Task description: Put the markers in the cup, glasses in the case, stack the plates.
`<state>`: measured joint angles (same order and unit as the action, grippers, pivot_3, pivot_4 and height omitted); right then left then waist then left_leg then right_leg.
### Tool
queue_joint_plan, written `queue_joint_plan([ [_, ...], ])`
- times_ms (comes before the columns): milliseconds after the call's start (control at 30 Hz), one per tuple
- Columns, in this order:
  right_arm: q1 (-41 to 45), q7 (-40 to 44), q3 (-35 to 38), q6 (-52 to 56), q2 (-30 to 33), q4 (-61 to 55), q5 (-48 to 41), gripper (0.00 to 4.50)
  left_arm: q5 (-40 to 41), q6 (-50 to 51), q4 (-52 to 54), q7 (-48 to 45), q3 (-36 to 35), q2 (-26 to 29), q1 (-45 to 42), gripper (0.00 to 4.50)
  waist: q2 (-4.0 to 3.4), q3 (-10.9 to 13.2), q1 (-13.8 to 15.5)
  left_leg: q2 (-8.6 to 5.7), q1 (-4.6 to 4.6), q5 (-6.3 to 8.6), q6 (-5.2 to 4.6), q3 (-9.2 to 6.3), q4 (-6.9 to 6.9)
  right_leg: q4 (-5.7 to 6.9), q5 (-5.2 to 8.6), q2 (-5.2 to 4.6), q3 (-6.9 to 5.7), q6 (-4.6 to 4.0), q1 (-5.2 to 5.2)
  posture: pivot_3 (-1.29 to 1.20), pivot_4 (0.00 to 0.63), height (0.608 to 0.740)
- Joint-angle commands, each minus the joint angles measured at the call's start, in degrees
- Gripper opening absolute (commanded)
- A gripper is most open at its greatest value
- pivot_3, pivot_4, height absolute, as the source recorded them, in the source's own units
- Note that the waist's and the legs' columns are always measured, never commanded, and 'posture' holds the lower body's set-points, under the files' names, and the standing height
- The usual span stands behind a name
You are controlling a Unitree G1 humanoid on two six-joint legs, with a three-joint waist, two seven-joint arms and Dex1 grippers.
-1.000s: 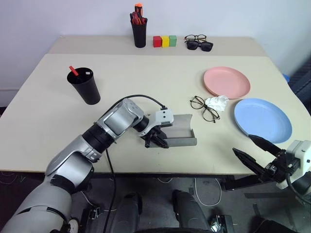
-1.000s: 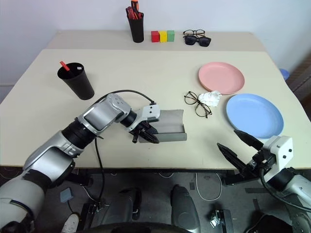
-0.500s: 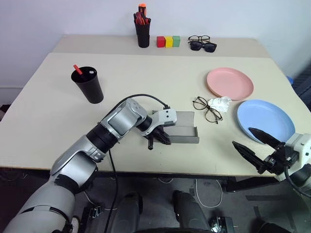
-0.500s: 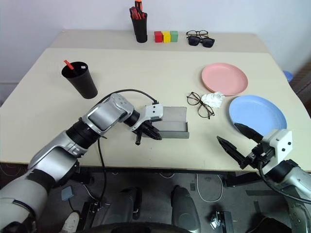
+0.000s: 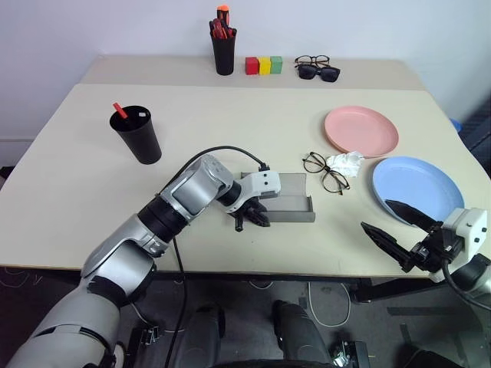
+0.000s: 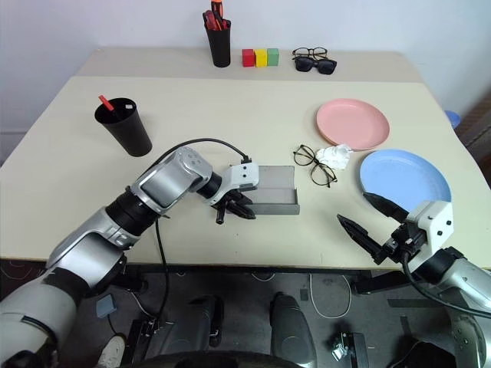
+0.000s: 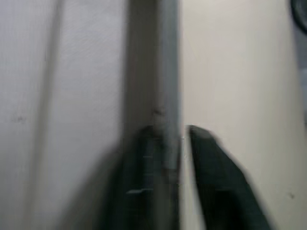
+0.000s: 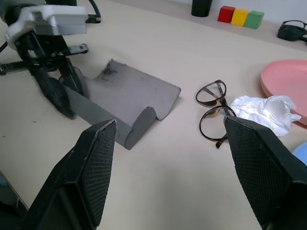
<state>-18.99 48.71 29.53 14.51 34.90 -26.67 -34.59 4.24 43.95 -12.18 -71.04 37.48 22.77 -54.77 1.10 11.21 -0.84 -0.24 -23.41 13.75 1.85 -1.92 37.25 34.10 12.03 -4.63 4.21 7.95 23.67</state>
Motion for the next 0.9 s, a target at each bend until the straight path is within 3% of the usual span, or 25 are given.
queue_joint_plan([
  [33, 0.8, -0.7, 0.2, -0.3, 0.6, -0.4, -0.2, 3.65, 0.1, 0.3, 1.9, -0.4, -1.5, 0.3, -0.6, 2.8, 0.0, 0.0, 0.0, 0.0, 0.0, 0.0, 0.0, 0.0, 0.01, 0.0, 0.0, 0.0, 0.0, 0.0, -0.01, 0.0, 0.15, 0.74],
  [300, 4.0, -1.7, -1.0, 5.4, 4.7, 1.0, 0.2, 3.65, 3.7, 6.0, 10.8, -0.5, -6.2, 3.5, -0.4, 2.8, 0.0, 0.0, -0.2, 0.0, -0.02, 0.0, 0.0, 0.0, -0.01, 0.01, 0.0, 0.0, 0.0, 0.0, 0.03, 0.0, 0.15, 0.74],
  [467, 14.0, 1.6, -7.6, 4.8, 10.0, 12.9, 5.5, 3.65, 10.6, 11.8, 20.0, 1.3, -17.3, 8.0, 4.8, 2.8, -0.04, 0.0, -0.7, 0.01, 0.02, 0.0, 0.0, 0.03, 0.0, 0.03, -0.01, 0.01, 0.01, 0.0, 0.02, 0.0, 0.15, 0.74],
  [533, 19.1, 4.2, -10.6, 4.6, 11.4, 19.0, 6.7, 3.65, 13.8, 9.4, 23.0, 2.8, -23.4, 8.4, 9.3, 2.8, -0.07, 0.0, -1.2, 0.02, 0.04, -0.01, -0.01, 0.06, -0.02, 0.06, -0.01, 0.0, 0.03, -0.01, 0.02, 0.0, 0.15, 0.74],
  [667, 33.0, 10.7, -17.7, 1.4, 12.3, 34.9, 10.8, 3.65, 16.0, -11.3, 27.9, 3.7, -35.4, 9.5, 21.0, 2.8, -0.06, 0.0, -1.8, 0.04, 0.06, -0.01, -0.01, 0.03, -0.03, 0.1, -0.02, 0.02, 0.01, 0.0, 0.02, 0.0, 0.15, 0.74],
  [767, 41.5, 14.2, -21.5, -0.7, 11.7, 44.8, 13.8, 3.65, 24.2, -9.8, 27.9, -2.2, -39.7, 12.1, 23.5, 2.8, -0.02, 0.1, -1.5, 0.04, 0.08, -0.02, 0.0, 0.07, -0.02, 0.11, -0.04, 0.01, 0.04, -0.01, 0.0, 0.0, 0.15, 0.74],
  [900, 52.3, 18.2, -26.1, -1.4, 9.4, 56.7, 16.6, 3.65, 27.0, -11.2, 28.2, -7.5, -40.6, 17.8, 27.5, 2.8, -0.06, 0.0, -1.6, 0.01, 0.07, -0.02, 0.0, 0.15, 0.01, 0.04, -0.05, -0.02, 0.06, 0.01, -0.02, 0.0, 0.15, 0.74],
])
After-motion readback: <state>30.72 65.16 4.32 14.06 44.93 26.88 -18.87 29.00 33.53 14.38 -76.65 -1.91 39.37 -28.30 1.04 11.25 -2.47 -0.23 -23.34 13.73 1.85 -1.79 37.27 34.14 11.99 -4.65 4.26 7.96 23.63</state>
